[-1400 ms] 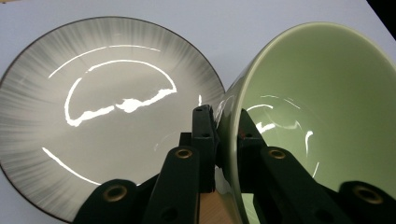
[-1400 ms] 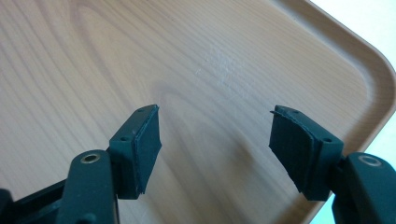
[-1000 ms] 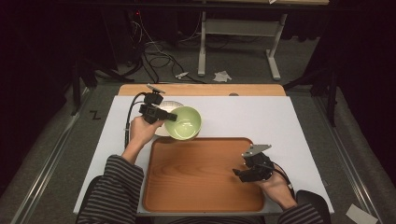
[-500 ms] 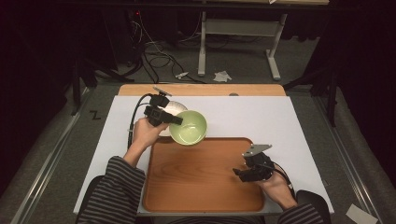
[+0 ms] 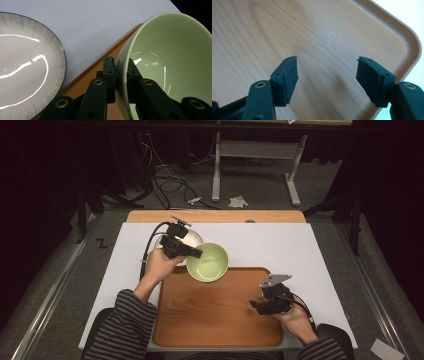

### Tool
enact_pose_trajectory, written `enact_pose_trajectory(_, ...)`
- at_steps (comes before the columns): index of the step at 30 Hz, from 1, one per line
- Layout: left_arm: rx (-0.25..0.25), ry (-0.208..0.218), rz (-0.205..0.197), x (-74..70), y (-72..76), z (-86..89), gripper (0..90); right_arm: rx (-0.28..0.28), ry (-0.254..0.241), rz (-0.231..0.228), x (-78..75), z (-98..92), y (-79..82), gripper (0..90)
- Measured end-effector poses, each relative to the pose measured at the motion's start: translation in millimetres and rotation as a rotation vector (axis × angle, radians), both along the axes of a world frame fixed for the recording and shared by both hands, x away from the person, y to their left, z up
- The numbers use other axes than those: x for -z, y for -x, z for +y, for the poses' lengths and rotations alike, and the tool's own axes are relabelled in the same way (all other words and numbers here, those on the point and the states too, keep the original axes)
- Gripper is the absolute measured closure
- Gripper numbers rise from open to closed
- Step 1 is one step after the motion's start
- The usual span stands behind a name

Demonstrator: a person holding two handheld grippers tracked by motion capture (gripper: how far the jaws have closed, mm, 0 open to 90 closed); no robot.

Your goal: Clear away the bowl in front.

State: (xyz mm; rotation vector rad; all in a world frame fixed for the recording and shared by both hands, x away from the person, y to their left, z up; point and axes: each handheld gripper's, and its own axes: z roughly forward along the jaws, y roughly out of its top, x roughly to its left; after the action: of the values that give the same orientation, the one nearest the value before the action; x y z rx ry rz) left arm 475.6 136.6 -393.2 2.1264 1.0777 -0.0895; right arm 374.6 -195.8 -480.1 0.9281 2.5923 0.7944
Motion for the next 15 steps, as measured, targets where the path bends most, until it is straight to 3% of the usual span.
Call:
enact_pose_trajectory(10,0.034,-0.02,0.009,1.5,3.8,-8.3,83.1,0.016,-0.009,-0.001,-1.8,-2.6,0.0,35.0)
enact_pose_trajectory(15,0.074,-0.018,0.011,0.0,9.4,-15.9,83.1,0.018,-0.012,-0.005,-2.2,-3.6,0.0,35.0)
